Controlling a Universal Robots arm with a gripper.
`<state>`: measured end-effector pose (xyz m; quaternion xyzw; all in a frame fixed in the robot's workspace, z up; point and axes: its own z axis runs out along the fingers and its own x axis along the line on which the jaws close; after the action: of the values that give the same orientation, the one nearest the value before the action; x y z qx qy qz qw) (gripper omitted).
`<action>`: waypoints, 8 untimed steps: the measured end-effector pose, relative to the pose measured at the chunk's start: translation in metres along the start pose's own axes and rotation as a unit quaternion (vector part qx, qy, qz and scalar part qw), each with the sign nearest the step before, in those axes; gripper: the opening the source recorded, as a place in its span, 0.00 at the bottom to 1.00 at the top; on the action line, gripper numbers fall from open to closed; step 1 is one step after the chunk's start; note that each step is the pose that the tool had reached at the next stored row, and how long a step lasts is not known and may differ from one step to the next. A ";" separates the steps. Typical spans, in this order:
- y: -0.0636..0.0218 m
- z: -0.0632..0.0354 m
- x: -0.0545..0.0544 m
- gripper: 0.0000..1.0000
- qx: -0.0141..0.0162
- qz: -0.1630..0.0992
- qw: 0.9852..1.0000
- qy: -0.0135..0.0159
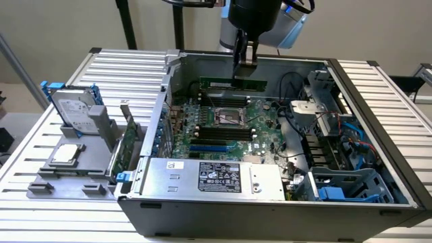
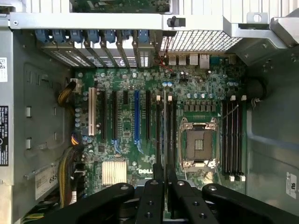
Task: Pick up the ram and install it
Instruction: 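Pick up the ram and move it above insertion slot, then insert the ram into the slot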
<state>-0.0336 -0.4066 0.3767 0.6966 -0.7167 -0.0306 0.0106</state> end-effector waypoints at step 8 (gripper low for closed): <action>-0.0020 0.0025 -0.002 0.13 0.000 0.000 1.000 -0.001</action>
<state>-0.0316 -0.4044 0.3742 0.6967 -0.7167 -0.0309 0.0101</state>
